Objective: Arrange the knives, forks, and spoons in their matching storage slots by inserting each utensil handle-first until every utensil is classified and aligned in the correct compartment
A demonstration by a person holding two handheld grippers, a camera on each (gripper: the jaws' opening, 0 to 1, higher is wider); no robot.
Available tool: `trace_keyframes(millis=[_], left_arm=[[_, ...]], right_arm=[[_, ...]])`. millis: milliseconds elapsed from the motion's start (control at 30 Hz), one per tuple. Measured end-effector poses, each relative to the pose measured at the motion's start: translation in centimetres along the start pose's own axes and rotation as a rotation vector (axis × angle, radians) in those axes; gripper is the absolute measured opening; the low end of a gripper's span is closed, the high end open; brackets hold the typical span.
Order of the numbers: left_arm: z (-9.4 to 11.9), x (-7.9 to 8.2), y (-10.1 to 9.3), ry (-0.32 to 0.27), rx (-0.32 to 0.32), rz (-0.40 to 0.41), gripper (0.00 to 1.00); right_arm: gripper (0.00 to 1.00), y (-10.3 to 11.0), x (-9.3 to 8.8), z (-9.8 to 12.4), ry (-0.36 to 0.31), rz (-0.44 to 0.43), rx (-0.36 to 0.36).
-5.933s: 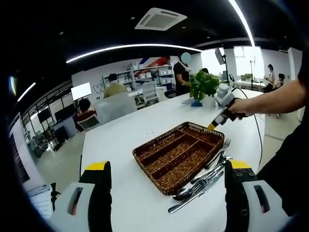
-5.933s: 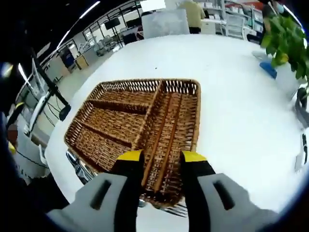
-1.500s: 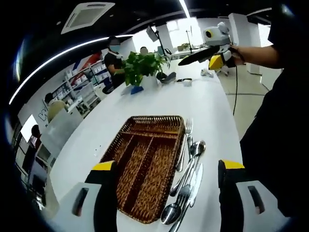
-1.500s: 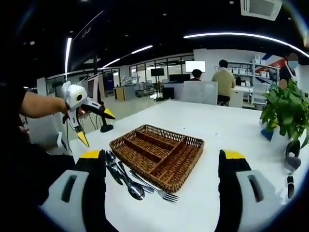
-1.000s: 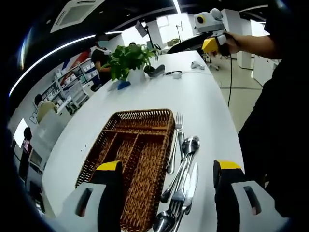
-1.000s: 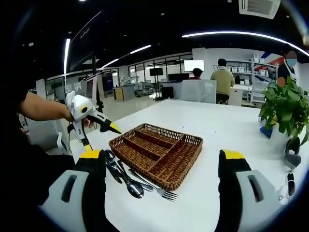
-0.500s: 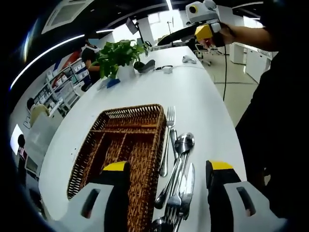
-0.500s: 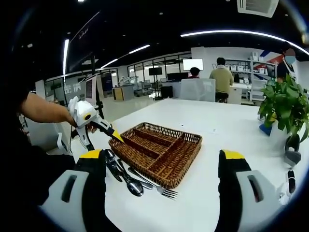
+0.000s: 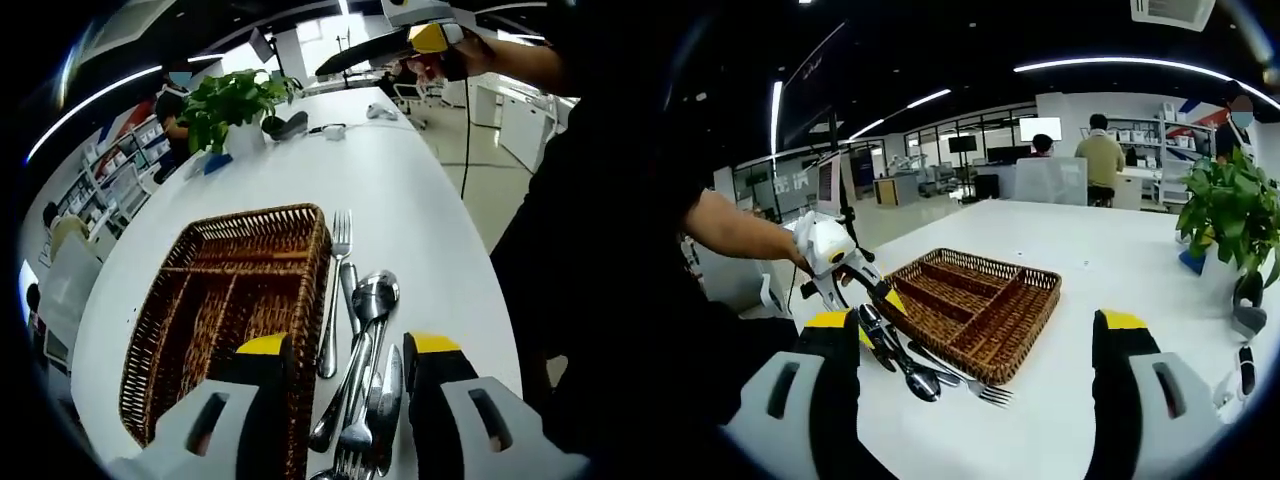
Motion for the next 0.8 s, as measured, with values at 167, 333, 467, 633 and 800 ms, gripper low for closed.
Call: trace_keyframes(millis=[167,333,467,633,800], left_arm=[[-0.6,-0.9,-0.1,0.026,-0.017,0.005,0.39],[-1.2,-1.7,0.0,0.056,-0.035,-0.025,0.33],[-1.7,-2.5,0.5,0.081,-0.030,-0.032,0.30],[-2.2,-2.6,0.4,0.083,-0.047,-0.026,0.27],[-2.7,-3.1,0.2,0.100,-0.065,-0.047,0.24]], right_arm=[[1.00,-0.1,0.0,0.1,-0.001,-0.001,-0.003],[1.00,-0.2,-0.1,0.3,-0.001,-0.007,-0.007],[1.00,-0.1,-0.3,0.3,0.004,-0.008,-0.004],[1.00,0.0,-0.4,0.4,0.005,-0.015,-0.006],[1.00,0.1,-0.4,0.3,0.002,-0.019,-0.003]])
Point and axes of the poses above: the point that each gripper's makers call its tool centre point, and the gripper's own axes: z roughly backward along the fingers, y roughly to its left, x roughly out of its top, the point moved 3 cm from there along z, roughly backward along the fingers, and after that the axes turned 14 degrees about -y, right-handed, at the moved point
